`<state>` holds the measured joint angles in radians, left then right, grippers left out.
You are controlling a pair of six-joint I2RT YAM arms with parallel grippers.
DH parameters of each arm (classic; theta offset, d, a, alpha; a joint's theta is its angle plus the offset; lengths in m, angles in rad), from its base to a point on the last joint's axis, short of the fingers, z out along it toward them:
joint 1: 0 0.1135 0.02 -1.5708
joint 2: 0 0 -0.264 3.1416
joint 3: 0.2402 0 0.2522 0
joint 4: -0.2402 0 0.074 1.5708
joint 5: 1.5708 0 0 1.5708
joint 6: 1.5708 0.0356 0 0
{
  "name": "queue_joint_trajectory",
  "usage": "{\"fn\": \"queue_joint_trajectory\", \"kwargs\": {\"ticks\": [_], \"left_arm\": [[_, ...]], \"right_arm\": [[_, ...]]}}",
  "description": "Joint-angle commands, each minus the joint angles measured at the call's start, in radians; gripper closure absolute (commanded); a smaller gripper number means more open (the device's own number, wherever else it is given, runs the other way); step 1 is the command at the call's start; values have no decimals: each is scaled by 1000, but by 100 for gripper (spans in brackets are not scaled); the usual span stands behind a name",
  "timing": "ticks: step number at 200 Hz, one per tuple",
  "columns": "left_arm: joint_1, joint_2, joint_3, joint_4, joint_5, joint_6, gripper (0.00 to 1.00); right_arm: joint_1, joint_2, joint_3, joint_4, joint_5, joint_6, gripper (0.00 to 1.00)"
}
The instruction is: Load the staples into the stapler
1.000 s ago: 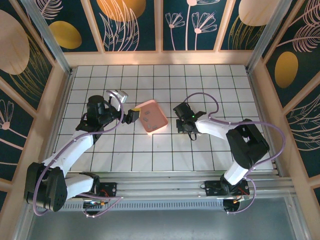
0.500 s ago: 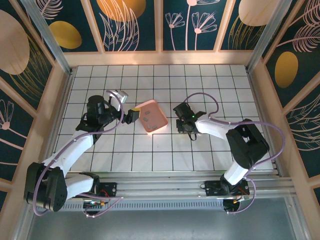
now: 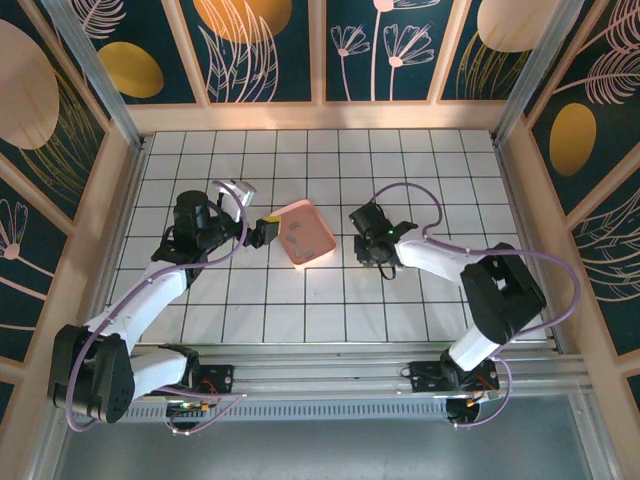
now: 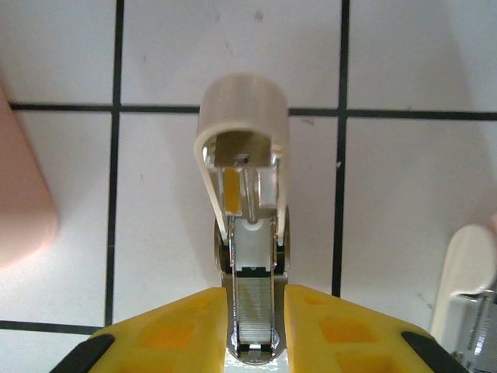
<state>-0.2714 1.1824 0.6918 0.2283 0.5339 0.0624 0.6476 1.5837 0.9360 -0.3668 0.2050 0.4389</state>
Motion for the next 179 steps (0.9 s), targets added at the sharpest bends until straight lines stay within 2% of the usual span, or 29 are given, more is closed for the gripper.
{"fn": "queue_joint_trajectory", "kwargs": {"ticks": [1,23,59,68,99,148,179], "left_arm": [[-7,-4,-3,40,25,-32,5],[-16,20,38,26,16,-64,6],[-51,109,156,-80,-42,-95,7],[-69,141,190,-106,-44,-99,8],[-145,270,300,-138,-69,-132,9],[-267,520,504,-169,-26,-169,13],[-322,690,630,-180,-1,-203,13]], "right_arm": [[-27,-80,6,-17,-26,43,74],[-49,-154,-32,-5,-60,87,74],[-94,-311,-177,87,-207,187,74],[-134,-349,-213,104,-237,208,74],[-179,-448,-335,184,-343,286,74],[-184,-464,-460,316,-435,431,76],[-178,-467,-513,372,-434,494,76]]}}
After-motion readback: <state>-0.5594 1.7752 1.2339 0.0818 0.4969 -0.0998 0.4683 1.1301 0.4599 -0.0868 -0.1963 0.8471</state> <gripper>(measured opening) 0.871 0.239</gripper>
